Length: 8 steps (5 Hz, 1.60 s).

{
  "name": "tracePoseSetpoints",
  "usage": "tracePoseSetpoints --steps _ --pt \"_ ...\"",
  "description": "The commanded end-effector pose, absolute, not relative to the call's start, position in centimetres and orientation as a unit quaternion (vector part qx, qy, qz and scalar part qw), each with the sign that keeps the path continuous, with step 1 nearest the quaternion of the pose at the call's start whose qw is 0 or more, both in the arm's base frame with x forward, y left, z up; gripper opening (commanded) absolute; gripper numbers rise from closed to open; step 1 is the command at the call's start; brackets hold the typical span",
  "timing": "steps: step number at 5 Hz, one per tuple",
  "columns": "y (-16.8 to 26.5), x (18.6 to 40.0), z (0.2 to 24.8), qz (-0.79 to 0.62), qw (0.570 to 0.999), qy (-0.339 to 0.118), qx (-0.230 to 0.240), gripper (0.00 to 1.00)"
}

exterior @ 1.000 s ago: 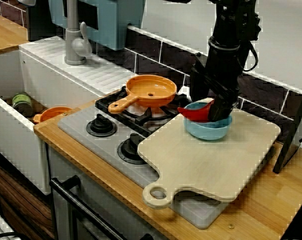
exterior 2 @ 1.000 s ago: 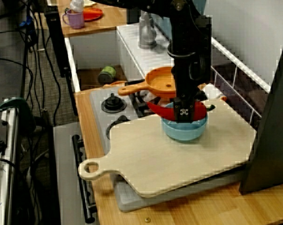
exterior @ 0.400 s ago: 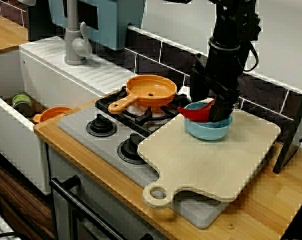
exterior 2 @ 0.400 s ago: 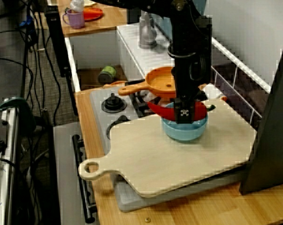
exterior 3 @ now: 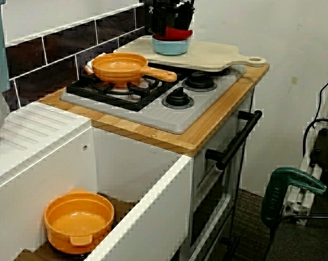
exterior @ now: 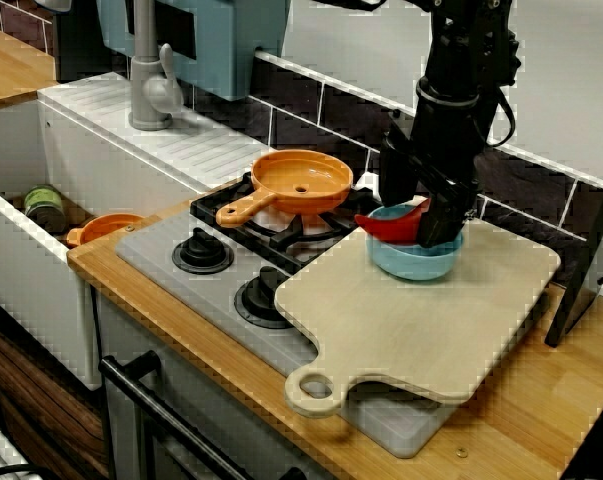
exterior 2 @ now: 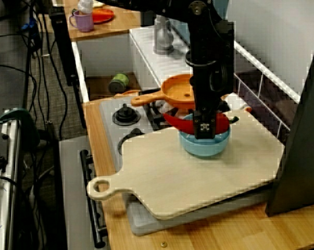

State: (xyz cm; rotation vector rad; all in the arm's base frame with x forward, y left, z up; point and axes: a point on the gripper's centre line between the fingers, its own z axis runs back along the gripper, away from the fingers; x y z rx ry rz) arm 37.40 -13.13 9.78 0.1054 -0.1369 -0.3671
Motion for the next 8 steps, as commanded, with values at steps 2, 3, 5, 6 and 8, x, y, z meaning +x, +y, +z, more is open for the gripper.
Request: tracePoseSetpoints --steps 2,3,5,6,8 --pt "-13.2 37.8 10.7 -0.186 0.977 -0.086 0.053 1.0" --pt "-13.2 37.8 10.7 -0.185 0.978 -0.085 0.054 1.0" --pt "-13.2 37.7 10.2 -0.187 0.978 -0.08 0.052 0.0" --pt "-13.1 37.8 10.5 -0.187 0.978 -0.082 0.047 0.0" --pt "-12.1 37.9 13.6 -0.178 0.979 -0.094 0.017 0.0"
